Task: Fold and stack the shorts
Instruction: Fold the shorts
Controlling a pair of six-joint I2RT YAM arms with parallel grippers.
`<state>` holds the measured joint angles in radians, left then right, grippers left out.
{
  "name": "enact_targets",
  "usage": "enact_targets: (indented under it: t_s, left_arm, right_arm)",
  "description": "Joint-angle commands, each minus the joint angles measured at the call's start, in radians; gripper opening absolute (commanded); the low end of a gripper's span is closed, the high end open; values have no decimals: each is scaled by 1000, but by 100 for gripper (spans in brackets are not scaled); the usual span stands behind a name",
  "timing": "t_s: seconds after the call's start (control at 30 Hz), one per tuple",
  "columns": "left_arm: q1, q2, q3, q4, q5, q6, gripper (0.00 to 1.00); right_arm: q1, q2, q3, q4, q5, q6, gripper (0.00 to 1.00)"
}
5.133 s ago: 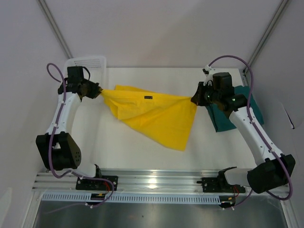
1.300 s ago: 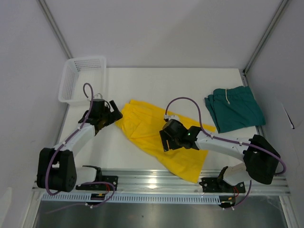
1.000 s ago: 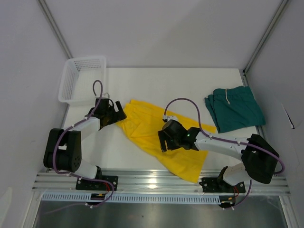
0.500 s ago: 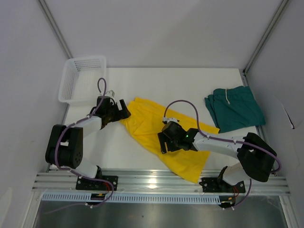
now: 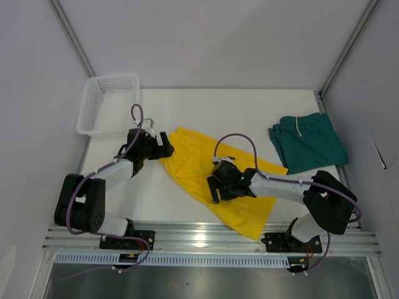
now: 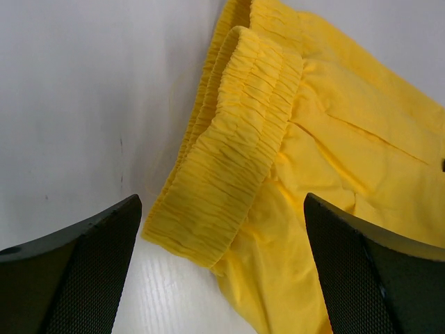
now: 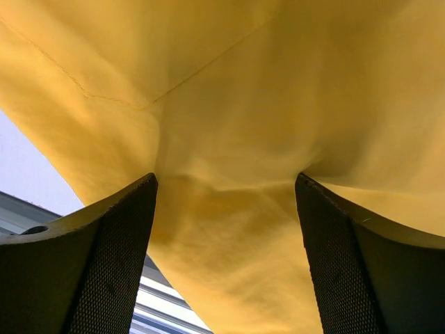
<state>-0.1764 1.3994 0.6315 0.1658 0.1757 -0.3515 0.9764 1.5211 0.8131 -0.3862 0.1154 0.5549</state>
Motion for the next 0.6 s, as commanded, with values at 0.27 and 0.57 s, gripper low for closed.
enact_targets:
  t_s: [0.27,0.57]
  left_arm:
    - [-67,228,237,-221,-116,80,99]
    - [-117,274,284,-276,-165,89,50]
  right_arm:
    - [-11,-18,46,-78,7,-24,82]
    - [44,-28,55,-235,88,26,79]
